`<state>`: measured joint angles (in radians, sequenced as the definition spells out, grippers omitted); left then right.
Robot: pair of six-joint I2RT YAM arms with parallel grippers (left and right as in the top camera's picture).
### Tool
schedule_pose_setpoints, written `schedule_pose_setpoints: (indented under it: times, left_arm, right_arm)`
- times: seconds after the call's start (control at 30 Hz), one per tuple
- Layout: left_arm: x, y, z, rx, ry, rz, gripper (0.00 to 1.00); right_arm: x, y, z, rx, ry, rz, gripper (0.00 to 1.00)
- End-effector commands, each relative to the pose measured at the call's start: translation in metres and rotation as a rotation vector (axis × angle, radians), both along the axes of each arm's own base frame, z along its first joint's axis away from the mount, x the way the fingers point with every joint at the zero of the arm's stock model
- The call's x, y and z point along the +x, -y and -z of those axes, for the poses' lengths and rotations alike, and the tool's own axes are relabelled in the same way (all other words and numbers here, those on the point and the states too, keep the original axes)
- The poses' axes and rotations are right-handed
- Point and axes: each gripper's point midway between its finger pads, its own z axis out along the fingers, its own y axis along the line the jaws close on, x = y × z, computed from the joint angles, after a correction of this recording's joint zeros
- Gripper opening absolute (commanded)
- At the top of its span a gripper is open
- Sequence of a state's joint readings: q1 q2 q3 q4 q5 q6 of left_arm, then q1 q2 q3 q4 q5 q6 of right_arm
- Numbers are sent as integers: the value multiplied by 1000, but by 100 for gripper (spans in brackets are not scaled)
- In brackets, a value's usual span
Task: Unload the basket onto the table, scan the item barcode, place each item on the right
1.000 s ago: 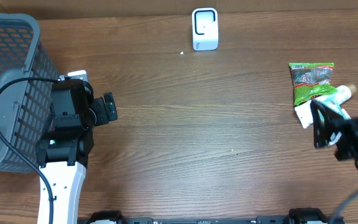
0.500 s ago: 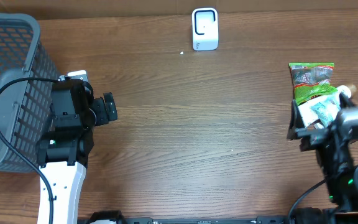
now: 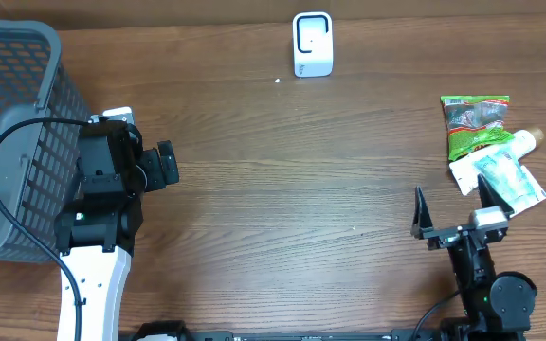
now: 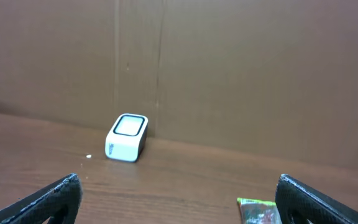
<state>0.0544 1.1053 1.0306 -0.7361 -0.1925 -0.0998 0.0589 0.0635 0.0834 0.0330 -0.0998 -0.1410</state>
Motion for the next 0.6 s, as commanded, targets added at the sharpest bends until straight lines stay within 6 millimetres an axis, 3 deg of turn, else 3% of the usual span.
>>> schedule_pose_setpoints:
  times: [0.0,0.3,0.57]
  left_arm:
    - [0,-3,-4,16,8,0,100]
    - [0,-3,-4,16,8,0,100]
    - [0,-3,-4,16,8,0,100]
  right_arm:
    - [-1,-2,7,-6,15,-11,100]
    - [1,-2,50,-11,-126,-11,100]
    - [1,-2,50,-6,-124,-12,100]
